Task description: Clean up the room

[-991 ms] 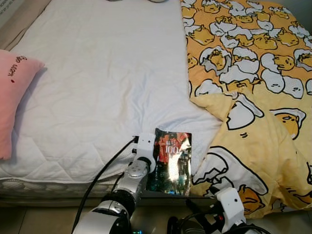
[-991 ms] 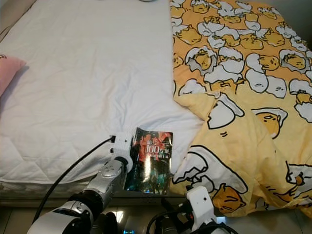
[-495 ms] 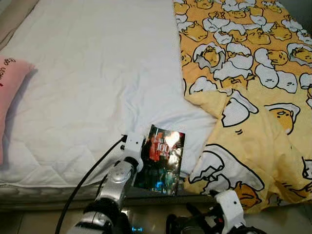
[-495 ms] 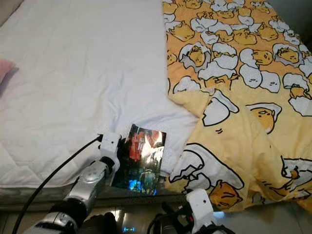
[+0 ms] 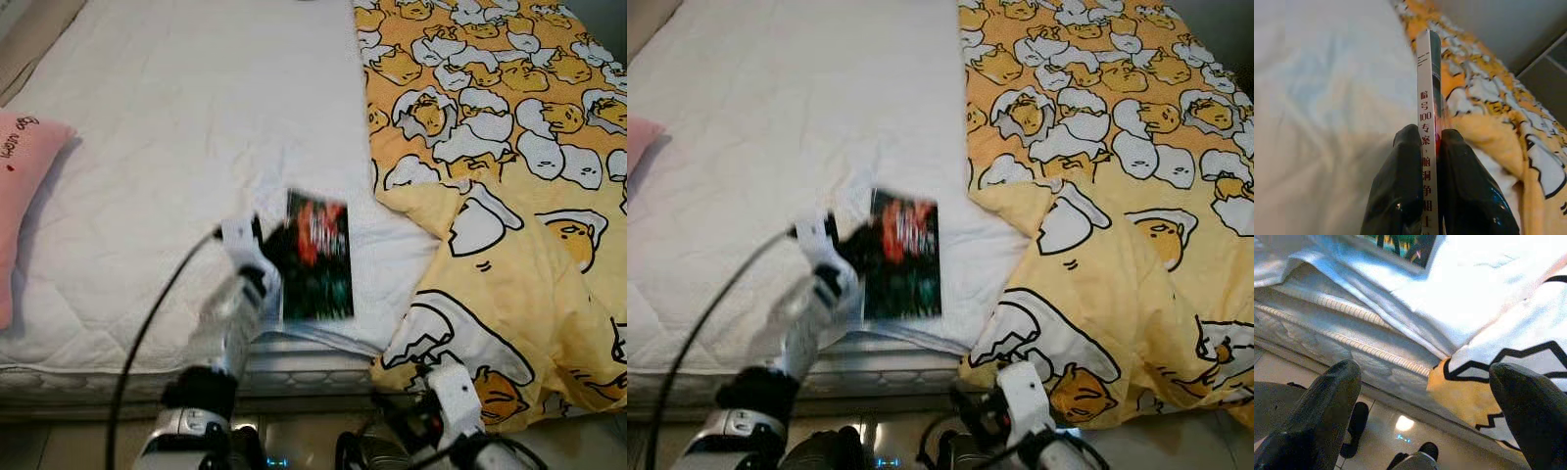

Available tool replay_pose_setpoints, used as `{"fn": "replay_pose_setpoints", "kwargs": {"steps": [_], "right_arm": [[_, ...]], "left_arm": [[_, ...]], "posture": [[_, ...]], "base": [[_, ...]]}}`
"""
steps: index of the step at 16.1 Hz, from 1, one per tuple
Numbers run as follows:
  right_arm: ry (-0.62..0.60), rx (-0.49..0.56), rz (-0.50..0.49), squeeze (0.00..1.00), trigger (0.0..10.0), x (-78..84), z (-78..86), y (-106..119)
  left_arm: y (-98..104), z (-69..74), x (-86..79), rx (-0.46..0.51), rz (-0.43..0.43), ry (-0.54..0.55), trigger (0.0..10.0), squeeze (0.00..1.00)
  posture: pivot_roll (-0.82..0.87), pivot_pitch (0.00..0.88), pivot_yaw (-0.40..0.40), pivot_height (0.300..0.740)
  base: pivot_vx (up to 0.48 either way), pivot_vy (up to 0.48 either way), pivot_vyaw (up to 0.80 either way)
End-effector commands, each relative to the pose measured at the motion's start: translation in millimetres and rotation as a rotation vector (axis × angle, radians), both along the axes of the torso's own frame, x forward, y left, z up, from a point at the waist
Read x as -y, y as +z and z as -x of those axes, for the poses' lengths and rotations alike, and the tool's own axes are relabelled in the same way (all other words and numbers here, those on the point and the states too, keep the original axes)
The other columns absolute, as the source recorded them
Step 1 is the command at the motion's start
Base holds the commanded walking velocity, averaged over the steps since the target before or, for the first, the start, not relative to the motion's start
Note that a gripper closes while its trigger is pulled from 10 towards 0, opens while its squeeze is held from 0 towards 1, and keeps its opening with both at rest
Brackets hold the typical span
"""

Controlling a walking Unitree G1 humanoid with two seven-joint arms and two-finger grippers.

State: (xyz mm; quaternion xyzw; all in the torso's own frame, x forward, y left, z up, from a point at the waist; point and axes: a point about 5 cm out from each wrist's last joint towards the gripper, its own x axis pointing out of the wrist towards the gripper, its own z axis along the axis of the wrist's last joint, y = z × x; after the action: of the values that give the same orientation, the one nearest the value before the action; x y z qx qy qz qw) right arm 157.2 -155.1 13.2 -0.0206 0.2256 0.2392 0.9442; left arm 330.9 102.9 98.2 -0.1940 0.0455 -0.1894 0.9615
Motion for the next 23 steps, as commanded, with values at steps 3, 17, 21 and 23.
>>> {"fn": "replay_pose_setpoints", "kwargs": {"steps": [3, 17, 21, 23], "right_arm": [[-0.065, 0.032, 0.034, 0.00, 10.0, 11.9, -8.2, 0.5], [-0.444, 0.605, -0.129, 0.00, 10.0, 30.0, -112.3, 105.2], [-0.567, 0.577, -0.248, 0.00, 10.0, 44.6, -113.4, 99.6], [-0.536, 0.554, -0.204, 0.00, 10.0, 41.0, -110.0, 90.7]], "left_arm": [[21.5, -7.6, -7.8, 0.075, -0.075, 0.016, 0.0, 0.00], [21.7, -3.7, -9.4, 0.119, -0.241, 0.155, 10.0, 0.00], [24.4, -10.1, -22.7, 0.069, -0.166, 0.239, 10.0, 0.00], [25.1, -13.1, -20.1, 0.075, -0.175, 0.216, 10.0, 0.00]], "posture": [[-0.10, 0.101, -0.046, 0.740], [-0.03, 0.000, 0.023, 0.740], [-0.02, 0.000, 0.041, 0.740], [-0.04, 0.000, 0.038, 0.740]], "base": [[0.000, 0.000, 0.00], [0.000, 0.034, 0.00], [0.000, 0.480, 0.00], [0.000, 0.480, 0.00]]}}
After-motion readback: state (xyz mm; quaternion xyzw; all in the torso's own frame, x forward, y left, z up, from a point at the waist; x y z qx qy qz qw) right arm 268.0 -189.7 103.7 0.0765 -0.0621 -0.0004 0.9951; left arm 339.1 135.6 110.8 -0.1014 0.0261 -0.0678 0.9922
